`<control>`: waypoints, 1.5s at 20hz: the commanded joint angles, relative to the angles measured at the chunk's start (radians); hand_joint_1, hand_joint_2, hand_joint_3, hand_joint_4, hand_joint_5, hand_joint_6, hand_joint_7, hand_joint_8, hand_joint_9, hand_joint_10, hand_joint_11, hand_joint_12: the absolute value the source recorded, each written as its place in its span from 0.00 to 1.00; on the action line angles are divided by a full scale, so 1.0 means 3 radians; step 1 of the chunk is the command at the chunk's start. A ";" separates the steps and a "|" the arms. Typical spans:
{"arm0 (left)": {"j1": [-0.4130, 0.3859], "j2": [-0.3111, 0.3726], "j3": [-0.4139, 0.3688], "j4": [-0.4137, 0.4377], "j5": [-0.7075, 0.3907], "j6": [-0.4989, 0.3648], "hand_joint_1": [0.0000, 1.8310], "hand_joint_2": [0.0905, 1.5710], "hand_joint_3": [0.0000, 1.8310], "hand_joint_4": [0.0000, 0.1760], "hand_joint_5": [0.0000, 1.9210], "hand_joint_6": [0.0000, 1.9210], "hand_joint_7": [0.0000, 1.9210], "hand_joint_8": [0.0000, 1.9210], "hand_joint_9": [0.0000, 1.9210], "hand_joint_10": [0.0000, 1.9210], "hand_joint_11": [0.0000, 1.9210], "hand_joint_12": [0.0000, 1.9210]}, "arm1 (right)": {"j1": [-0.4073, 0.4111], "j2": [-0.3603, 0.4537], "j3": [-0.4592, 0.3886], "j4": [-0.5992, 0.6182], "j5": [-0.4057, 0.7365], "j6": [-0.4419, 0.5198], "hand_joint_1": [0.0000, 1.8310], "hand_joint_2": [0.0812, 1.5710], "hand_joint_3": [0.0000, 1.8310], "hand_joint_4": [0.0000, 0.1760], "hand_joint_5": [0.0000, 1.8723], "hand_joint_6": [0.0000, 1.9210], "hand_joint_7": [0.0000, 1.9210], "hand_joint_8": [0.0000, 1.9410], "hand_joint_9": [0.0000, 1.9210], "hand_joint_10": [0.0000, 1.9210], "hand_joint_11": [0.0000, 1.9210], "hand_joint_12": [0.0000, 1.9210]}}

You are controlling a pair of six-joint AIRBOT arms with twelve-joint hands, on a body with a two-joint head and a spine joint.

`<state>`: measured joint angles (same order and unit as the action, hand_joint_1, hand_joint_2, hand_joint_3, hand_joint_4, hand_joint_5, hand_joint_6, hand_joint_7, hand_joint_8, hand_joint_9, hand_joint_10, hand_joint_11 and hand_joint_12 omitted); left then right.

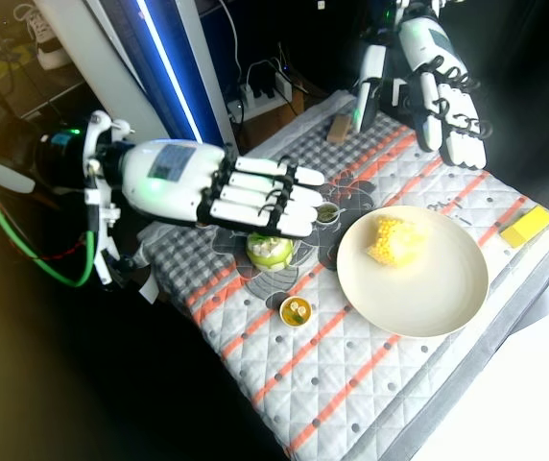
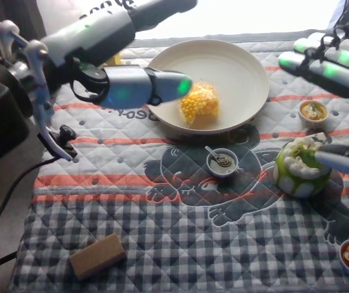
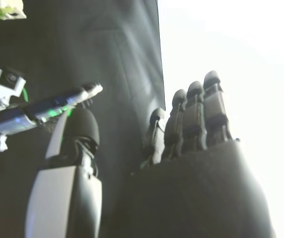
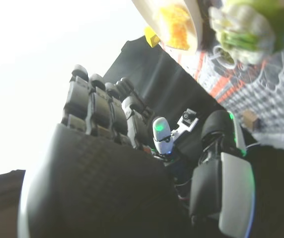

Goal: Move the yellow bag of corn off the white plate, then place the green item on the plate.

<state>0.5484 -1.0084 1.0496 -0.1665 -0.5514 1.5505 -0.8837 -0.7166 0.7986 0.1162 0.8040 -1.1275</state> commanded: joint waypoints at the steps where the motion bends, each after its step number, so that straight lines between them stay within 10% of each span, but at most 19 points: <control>1: -0.0066 -0.0026 0.0028 0.0016 -0.0378 -0.0082 0.41 0.75 0.00 0.23 0.07 0.00 0.03 0.00 0.01 0.01 0.00 0.14 | 0.0034 -0.0004 0.0013 0.0021 0.0518 0.0008 0.31 0.74 0.01 0.10 0.00 0.00 0.00 0.00 0.01 0.01 0.00 0.44; 6: -0.0326 -0.0330 0.0344 0.0097 0.0166 -0.0081 0.46 0.72 0.00 0.31 0.10 0.01 0.06 0.01 0.05 0.01 0.00 0.32 | 0.0021 -0.0022 0.0033 0.0023 0.0518 0.0027 0.30 0.74 0.00 0.08 0.00 0.00 0.00 0.00 0.01 0.00 0.00 0.46; 10: -0.0483 -0.0666 0.0746 0.0112 0.0718 -0.0081 0.53 0.65 0.00 0.46 0.15 0.01 0.13 0.01 0.13 0.04 0.00 0.75 | -0.0030 -0.0037 0.0089 0.0022 0.0518 0.0182 0.32 0.76 0.00 0.03 0.00 0.00 0.00 0.00 0.00 0.00 0.00 0.36; 16: -0.0486 -0.1041 0.1177 0.0114 0.1285 -0.0081 0.53 0.63 0.00 0.56 0.17 0.01 0.14 0.00 0.13 0.04 0.00 0.71 | -0.0048 -0.0036 0.0093 0.0022 0.0519 0.0215 0.31 0.75 0.00 0.00 0.00 0.00 0.00 0.00 0.00 0.00 0.00 0.33; 17: -0.0483 -0.1113 0.1245 0.0120 0.1338 -0.0081 0.52 0.64 0.00 0.63 0.18 0.01 0.15 0.00 0.15 0.06 0.00 0.77 | -0.0057 -0.0036 0.0094 0.0022 0.0519 0.0222 0.32 0.75 0.00 0.00 0.00 0.00 0.00 0.00 0.00 0.00 0.00 0.17; 19: -0.0479 -0.1229 0.1362 0.0095 0.1401 -0.0081 0.56 0.66 0.00 0.39 0.20 0.01 0.17 0.01 0.14 0.06 0.00 0.72 | -0.0062 -0.0037 0.0095 0.0022 0.0519 0.0225 0.30 0.76 0.00 0.00 0.00 0.00 0.00 0.00 0.00 0.00 0.00 0.08; 22: -0.0470 -0.1344 0.1479 0.0051 0.1461 -0.0081 0.53 0.67 0.00 0.49 0.18 0.00 0.15 0.00 0.11 0.06 0.00 0.62 | -0.0066 -0.0036 0.0102 0.0022 0.0519 0.0241 0.29 0.77 0.00 0.02 0.00 0.00 0.00 0.00 0.00 0.00 0.00 0.10; 26: -0.0426 -0.1447 0.1634 -0.0074 0.1539 -0.0081 0.57 0.66 0.00 0.46 0.26 0.01 0.23 0.03 0.01 0.50 0.00 0.80 | -0.0070 -0.0037 0.0104 0.0022 0.0519 0.0251 0.30 0.76 0.00 0.03 0.00 0.00 0.00 0.00 0.00 0.00 0.00 0.15; 27: -0.0421 -0.1457 0.1654 -0.0090 0.1551 -0.0081 0.62 0.65 0.00 0.20 0.25 0.42 0.18 0.48 0.08 0.74 0.10 0.91 | -0.0072 -0.0037 0.0105 0.0022 0.0519 0.0256 0.30 0.77 0.00 0.02 0.00 0.00 0.00 0.00 0.00 0.00 0.00 0.15; 28: -0.0416 -0.1465 0.1671 -0.0093 0.1555 -0.0081 0.62 0.67 0.00 0.18 0.19 0.68 0.13 0.71 0.10 0.84 0.13 0.98 | -0.0075 -0.0037 0.0106 0.0022 0.0519 0.0261 0.28 0.78 0.00 0.01 0.00 0.00 0.00 0.00 0.00 0.00 0.00 0.12; 30: -0.0412 -0.1476 0.1704 -0.0144 0.1557 -0.0081 0.59 0.78 0.01 0.00 0.35 0.75 0.15 0.86 0.15 0.94 0.22 1.00 | -0.0077 -0.0037 0.0110 0.0022 0.0519 0.0266 0.28 0.78 0.00 0.02 0.00 0.00 0.00 0.00 0.00 0.00 0.00 0.15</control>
<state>0.4290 -1.4506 1.5616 -0.2050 0.0116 1.5318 -0.9100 -0.7288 0.8253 0.1215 0.8330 -1.0496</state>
